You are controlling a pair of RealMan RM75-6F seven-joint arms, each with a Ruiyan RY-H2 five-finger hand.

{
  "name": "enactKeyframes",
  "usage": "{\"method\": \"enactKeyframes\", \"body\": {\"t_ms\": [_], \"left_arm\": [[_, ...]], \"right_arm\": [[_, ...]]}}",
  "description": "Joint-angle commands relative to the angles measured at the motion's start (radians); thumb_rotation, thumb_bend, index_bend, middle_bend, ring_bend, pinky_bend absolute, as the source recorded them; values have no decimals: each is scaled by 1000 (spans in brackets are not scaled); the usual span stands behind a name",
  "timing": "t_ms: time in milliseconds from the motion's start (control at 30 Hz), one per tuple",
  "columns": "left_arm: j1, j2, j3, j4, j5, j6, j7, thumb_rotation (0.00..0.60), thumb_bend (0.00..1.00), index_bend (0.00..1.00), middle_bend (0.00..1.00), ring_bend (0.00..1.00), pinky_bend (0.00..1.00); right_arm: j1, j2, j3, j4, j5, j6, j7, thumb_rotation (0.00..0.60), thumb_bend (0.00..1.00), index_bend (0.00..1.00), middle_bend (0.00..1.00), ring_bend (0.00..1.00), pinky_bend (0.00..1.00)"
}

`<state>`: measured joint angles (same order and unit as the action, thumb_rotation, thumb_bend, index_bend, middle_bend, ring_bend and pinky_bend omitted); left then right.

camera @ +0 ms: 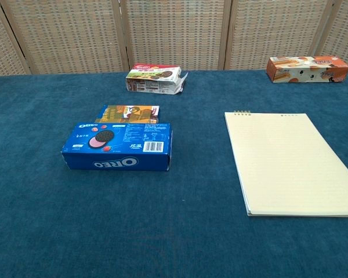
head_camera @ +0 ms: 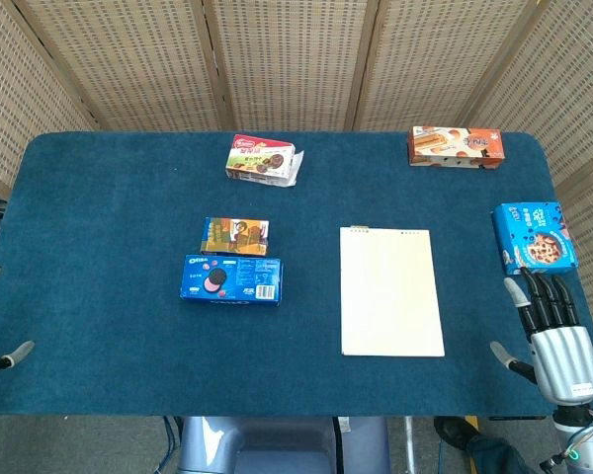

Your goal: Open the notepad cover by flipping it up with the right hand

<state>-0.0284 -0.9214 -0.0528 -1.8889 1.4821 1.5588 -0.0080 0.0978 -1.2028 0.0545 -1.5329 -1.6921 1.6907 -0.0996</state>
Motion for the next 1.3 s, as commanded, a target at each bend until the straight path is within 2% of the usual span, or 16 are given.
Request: {"method": "enactKeyframes", "body": {"t_ms": [33, 267, 333, 500, 733, 1300], "left_arm": [[2, -2, 4, 4, 4, 0, 0, 600, 0, 0, 0, 0, 0], [5, -1, 10, 9, 24, 5, -11, 600, 0, 0, 0, 0, 0], [5, 1, 10, 10, 28, 5, -19, 600, 0, 0, 0, 0, 0], [-1, 0, 9, 19, 20, -10, -22, 600, 0, 0, 0, 0, 0], [-7, -1, 5, 16, 5, -23, -16, 600, 0, 0, 0, 0, 0], [-17, -15, 1, 7, -13, -40, 31, 600, 0, 0, 0, 0, 0]], "right_arm": [[2, 0, 0, -1, 7, -14, -8, 600, 0, 0, 0, 0, 0], [4, 5, -19, -13, 2, -52, -18, 600, 0, 0, 0, 0, 0], [17, -3, -35, -6, -13, -85, -9, 600, 34, 0, 0, 0, 0], [69, -57, -76, 64, -47, -207, -2, 600, 280, 0, 0, 0, 0], [100, -124, -95, 132, -62, -275, -33, 600, 537, 0, 0, 0, 0], [172, -243, -114, 244, -57, -428, -140, 600, 543, 0, 0, 0, 0]]}}
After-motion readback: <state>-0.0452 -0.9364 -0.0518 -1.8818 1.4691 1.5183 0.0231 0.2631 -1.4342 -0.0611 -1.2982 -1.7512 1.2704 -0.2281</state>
